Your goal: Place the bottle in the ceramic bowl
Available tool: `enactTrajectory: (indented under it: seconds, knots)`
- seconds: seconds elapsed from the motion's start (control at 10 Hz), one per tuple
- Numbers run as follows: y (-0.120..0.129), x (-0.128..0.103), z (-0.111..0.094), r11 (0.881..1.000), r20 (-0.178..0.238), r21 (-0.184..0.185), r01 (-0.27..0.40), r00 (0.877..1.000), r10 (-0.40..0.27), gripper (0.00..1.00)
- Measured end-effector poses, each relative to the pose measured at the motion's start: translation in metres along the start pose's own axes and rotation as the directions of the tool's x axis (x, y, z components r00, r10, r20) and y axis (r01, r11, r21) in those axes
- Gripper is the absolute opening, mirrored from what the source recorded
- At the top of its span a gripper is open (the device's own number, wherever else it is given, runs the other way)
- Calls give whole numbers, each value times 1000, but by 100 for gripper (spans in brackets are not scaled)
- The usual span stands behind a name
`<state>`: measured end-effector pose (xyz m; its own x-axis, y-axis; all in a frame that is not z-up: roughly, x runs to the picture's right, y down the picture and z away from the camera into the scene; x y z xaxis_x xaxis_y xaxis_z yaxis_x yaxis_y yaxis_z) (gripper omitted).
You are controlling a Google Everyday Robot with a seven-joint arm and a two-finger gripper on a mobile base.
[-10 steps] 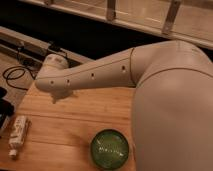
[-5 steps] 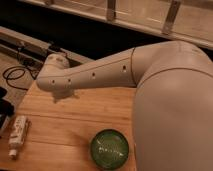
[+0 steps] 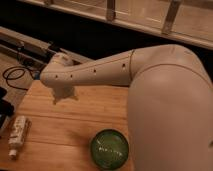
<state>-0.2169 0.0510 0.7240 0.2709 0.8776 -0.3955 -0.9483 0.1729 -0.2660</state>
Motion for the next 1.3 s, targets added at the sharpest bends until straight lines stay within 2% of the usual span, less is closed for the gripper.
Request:
enactTrajectory:
  seconds: [0.1, 0.4, 0.5, 0.7, 1.1, 1.3]
  knots:
    - [14, -10, 4, 1000, -2, -16, 19, 1000, -19, 65]
    - [78, -50, 25, 991, -14, -86, 102, 995, -103, 65]
    - [104, -62, 34, 984, -25, -120, 133, 990, -136, 65]
    - [138, -71, 43, 971, -34, -161, 177, 982, -184, 65]
    - [136, -75, 44, 971, -33, -158, 178, 982, -185, 65]
    - [138, -72, 41, 968, -28, -157, 196, 979, -203, 65]
